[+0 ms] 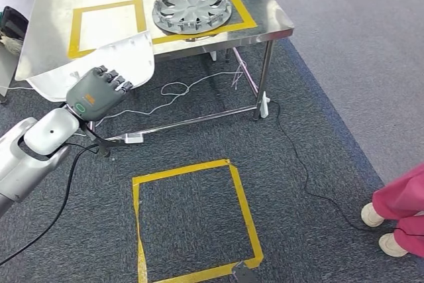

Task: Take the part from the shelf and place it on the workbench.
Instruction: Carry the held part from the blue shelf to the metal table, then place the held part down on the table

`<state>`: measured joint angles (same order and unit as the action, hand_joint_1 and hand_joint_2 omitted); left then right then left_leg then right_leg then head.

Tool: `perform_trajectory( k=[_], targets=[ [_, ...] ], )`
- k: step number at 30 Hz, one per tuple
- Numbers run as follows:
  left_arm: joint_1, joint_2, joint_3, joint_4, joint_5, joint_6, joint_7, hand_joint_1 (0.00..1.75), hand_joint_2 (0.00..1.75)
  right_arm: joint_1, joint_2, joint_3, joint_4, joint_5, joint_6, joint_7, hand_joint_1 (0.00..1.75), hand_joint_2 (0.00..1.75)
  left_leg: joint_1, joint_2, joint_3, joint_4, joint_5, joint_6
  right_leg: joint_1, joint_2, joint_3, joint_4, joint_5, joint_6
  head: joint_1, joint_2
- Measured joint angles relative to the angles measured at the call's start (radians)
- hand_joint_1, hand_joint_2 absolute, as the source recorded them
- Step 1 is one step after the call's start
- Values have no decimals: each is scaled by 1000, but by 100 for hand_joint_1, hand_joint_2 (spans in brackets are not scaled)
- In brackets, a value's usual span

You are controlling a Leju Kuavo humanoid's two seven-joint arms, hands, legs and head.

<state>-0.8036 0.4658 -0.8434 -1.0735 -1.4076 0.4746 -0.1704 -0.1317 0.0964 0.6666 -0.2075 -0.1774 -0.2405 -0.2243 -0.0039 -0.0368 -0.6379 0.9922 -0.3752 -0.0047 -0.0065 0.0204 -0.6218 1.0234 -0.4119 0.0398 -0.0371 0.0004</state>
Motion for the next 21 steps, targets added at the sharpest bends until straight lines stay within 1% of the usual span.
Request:
perform_trajectory(
  k=[2, 3, 4, 5, 6, 7, 8, 9, 10, 11, 12, 13, 14, 15, 16, 18, 19, 20, 21],
  targets=[
    [-1, 0, 0, 0, 0, 0, 1, 175, 175, -2, 0, 0, 0, 1, -2, 0, 0, 0, 3, 0, 6, -9, 4, 7, 1, -4, -1, 2, -5, 7, 0, 0],
    [-3, 0, 1, 0, 0, 0, 1, 175, 175, -3, 0, 0, 0, 2, -2, 0, 0, 0, 7, 0, 10, -13, 6, 11, 2, -6, -8, 19, -18, 11, 2, 0],
    [-5, 0, 1, 0, 0, 0, 2, 175, 175, -3, 0, 0, 0, 3, -3, 0, 0, 0, 11, 1, 13, -18, 8, 14, 2, -9, -26, 57, -41, 15, 5, 0],
    [-6, -2, 0, 0, -2, 0, 5, 175, 175, -4, 0, 0, 0, 0, -2, 2, 0, 0, 13, 1, 15, -19, 9, 16, 1, -10, -54, 117, -71, 19, 8, 0],
    [-6, -3, 0, 0, -5, 1, 10, 175, 175, -4, 0, 0, 0, -5, 1, 4, 0, 0, 14, 1, 15, -19, 8, 17, -1, -11, -87, 188, -103, 23, 10, 0],
    [-4, -5, 0, 1, -8, 2, 16, 175, 175, -3, 0, 0, 0, -11, 6, 6, 0, 0, 15, 0, 15, -18, 8, 17, -3, -12, -118, 249, -125, 26, 12, 0],
    [-2, -6, 0, 2, -12, 4, 22, 175, 175, -2, 0, 0, 0, -18, 12, 7, 0, 0, 16, 0, 15, -18, 7, 16, -4, -12, -136, 283, -131, 29, 12, 0],
    [-1, -7, 0, 3, -16, 5, 28, 175, 175, 0, 0, 0, 0, -23, 16, 7, 0, 0, 17, -1, 15, -17, 6, 15, -6, -12, -134, 275, -117, 31, 12, 0],
    [0, -9, 0, 4, -18, 6, 32, 175, 175, 1, 0, -1, 0, -26, 18, 7, 0, 0, 20, -3, 15, -15, 4, 11, -7, -12, -111, 225, -86, 33, 12, 0],
    [0, -10, 0, 5, -19, 7, 35, 175, 175, 1, 0, -1, 0, -27, 19, 6, 0, 0, 23, -4, 15, -11, 2, 6, -10, -11, -74, 151, -52, 35, 12, 0],
    [0, -12, 0, 6, -20, 8, 37, 175, 175, 0, 0, -2, 0, -29, 20, 6, 0, 0, 23, -5, 14, -7, -1, -1, -10, -7, -37, 83, -28, 35, 13, 0],
    [0, -13, 1, 6, -21, 9, 38, 175, 175, 0, 0, -2, 0, -29, 21, 6, 0, 0, 23, -6, 12, -2, -4, -8, -11, -3, -10, 33, -13, 31, 14, 0],
    [-1, -15, 2, 6, -22, 9, 39, 175, 175, -1, 1, -2, 0, -30, 22, 6, 0, 0, 22, -6, 10, 1, -6, -12, -12, 1, 3, 11, -9, 26, 14, 0],
    [-1, -15, 2, 7, -22, 10, 39, 175, 175, 0, 1, -2, 0, -30, 23, 5, 0, 0, 20, -6, 9, 3, -5, -9, -11, 5, 6, 8, -10, 20, 14, 0],
    [-1, -15, 2, 8, -22, 10, 39, 175, 175, 0, 1, -2, 0, -30, 23, 5, 0, 0, 20, -6, 9, 3, -3, 0, -12, 6, 4, 7, -7, 15, 13, 0],
    [-1, -16, 3, 8, -23, 10, 39, 175, 175, 2, 1, -2, 0, -31, 24, 5, 0, 0, 20, -5, 9, 0, 2, 19, -10, 8, 1, 7, -5, 11, 13, 0],
    [-2, -17, 3, 8, -23, 10, 39, 175, 175, 2, 1, -2, 0, -31, 24, 5, 0, 0, 20, -4, 9, -2, 3, 22, -9, 9, 0, 7, -5, 7, 13, 0],
    [-2, -18, 3, 9, -23, 10, 39, 175, 175, 2, 1, -2, 0, -31, 24, 5, 0, 0, 20, -4, 9, -5, 4, 20, -7, 9, -1, 7, -5, 4, 13, 0],
    [-2, -19, 3, 9, -23, 10, 39, 175, 175, 2, 1, -2, 0, -31, 24, 5, 0, 0, 21, -3, 9, -8, 6, 14, -5, 9, -2, 8, -5, 1, 13, 0]
  ],
)
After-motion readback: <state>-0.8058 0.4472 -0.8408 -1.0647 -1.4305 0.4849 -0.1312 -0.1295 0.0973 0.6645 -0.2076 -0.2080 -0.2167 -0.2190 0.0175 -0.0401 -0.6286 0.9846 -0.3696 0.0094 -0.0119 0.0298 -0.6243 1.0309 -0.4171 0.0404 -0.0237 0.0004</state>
